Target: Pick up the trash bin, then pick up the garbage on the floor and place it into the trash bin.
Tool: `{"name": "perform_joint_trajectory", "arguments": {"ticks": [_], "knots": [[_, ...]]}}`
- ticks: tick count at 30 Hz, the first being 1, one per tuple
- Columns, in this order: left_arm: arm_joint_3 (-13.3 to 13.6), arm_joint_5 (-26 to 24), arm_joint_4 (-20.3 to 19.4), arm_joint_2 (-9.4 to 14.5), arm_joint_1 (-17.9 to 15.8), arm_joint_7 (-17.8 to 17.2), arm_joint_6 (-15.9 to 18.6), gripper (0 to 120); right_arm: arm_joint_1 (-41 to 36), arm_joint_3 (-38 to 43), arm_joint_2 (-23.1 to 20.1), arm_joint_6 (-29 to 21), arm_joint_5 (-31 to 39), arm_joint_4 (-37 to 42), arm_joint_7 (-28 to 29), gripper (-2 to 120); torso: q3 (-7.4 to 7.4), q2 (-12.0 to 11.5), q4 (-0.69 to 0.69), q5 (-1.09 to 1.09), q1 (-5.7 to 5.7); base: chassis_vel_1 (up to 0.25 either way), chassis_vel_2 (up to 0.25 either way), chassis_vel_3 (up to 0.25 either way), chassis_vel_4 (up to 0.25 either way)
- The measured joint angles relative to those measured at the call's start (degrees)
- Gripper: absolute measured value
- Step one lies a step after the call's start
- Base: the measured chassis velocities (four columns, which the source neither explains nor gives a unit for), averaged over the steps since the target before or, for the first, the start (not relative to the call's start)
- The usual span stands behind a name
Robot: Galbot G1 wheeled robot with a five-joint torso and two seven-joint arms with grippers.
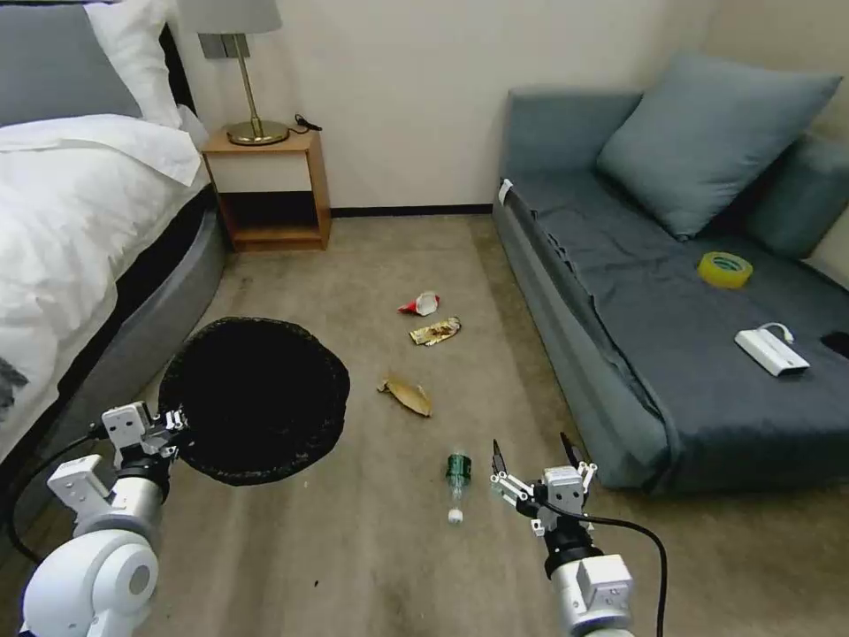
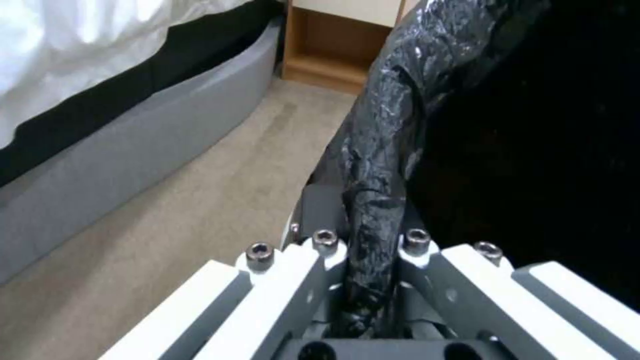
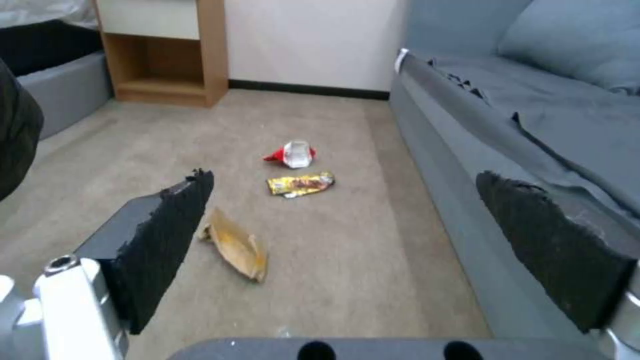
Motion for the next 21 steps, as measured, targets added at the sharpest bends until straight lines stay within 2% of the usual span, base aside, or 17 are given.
{"name": "perform_joint_trajectory", "arguments": {"ticks": [6,14,17,20,21], "knots": [[-0.02,0.01,0.00,0.01,0.06,0.02,-0.02,1,0.43,-0.17,0.03,0.31,0.05,-0.48,0.11,100,0.00,0.00,-0.01,0.00,0.00,-0.108,0.120,0.099,-0.115],[-0.22,0.11,0.11,0.05,0.06,0.13,-0.02,1,2.78,-0.88,-0.43,0.64,1.96,-2.32,0.86,100,0.00,0.00,-0.01,0.00,0.00,-0.016,0.010,0.013,-0.018],[-0.24,0.57,0.09,0.15,0.30,0.43,-0.02,1,4.62,-1.51,-1.12,-0.11,3.89,-3.10,0.94,100,-0.01,0.00,0.00,0.00,0.00,0.000,0.000,0.000,0.000],[-0.35,2.39,0.28,0.56,0.87,1.32,-0.13,1,8.68,-3.90,-3.21,-4.91,9.46,-4.52,2.37,100,0.00,0.00,0.00,0.01,0.00,0.000,0.000,0.000,0.000],[-0.35,2.39,0.28,0.56,0.87,1.32,-0.13,1,8.68,-3.90,-3.21,-4.91,9.46,-4.52,2.37,100,0.00,0.00,0.00,0.01,0.00,0.000,0.000,0.000,0.000]]}}
